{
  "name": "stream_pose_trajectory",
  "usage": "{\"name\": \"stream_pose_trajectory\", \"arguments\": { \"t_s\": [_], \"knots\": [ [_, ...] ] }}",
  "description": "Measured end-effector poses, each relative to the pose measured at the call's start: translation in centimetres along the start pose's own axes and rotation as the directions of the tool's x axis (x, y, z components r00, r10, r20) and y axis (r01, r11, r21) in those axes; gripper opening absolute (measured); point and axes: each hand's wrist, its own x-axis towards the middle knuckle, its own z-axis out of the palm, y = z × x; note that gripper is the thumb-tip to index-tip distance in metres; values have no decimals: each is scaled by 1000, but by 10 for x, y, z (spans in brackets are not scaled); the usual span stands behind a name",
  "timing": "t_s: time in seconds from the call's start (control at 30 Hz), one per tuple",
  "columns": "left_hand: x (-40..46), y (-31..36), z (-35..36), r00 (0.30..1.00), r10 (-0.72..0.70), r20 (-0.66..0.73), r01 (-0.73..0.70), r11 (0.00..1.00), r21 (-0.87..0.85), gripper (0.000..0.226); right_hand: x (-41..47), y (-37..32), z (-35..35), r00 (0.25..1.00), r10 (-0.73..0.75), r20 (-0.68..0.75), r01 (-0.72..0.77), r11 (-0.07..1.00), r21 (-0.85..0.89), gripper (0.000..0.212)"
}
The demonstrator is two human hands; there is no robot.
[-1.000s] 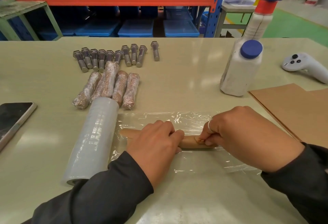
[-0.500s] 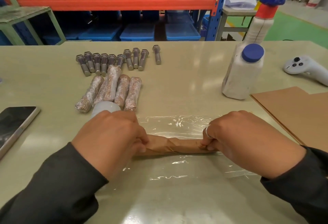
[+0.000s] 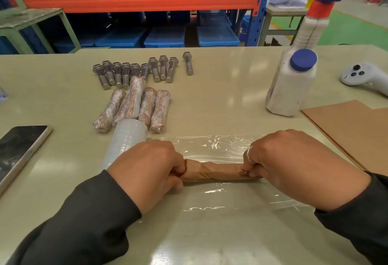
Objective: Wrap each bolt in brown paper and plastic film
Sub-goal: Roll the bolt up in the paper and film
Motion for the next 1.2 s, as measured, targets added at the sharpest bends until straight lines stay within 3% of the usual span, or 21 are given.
{"name": "stream_pose_trajectory", "arguments": {
  "t_s": [0.17, 0.4, 0.77, 0.97, 1.1, 1.2],
  "knots": [
    [-1, -6, -5, 998, -60, 14, 62, 994, -95, 15, 1, 2, 1, 1000, -8, 10, 8, 1000, 16, 21],
    [8, -2, -1, 995, -83, 63, 80, 996, 47, 16, -1, 0, -1, 1000, -11, -2, 11, 1000, 28, 17],
    [29, 6, -18, 956, 35, 291, -115, 958, 263, 25, -1, 0, -2, 1000, -8, -2, 8, 1000, 19, 15],
    [47, 0, -26, 911, -2, 412, -41, 995, 96, 23, 0, 1, -2, 1000, -19, 5, 19, 1000, 19, 15],
    [49, -6, -22, 946, -84, 313, 51, 992, 113, 44, 0, 1, -2, 1000, -13, 11, 13, 1000, 3, 15],
    [51, -7, -18, 944, -82, 321, 77, 997, 28, 43, 1, 0, -2, 1000, -8, 13, 8, 1000, -20, 15]
  ]
}}
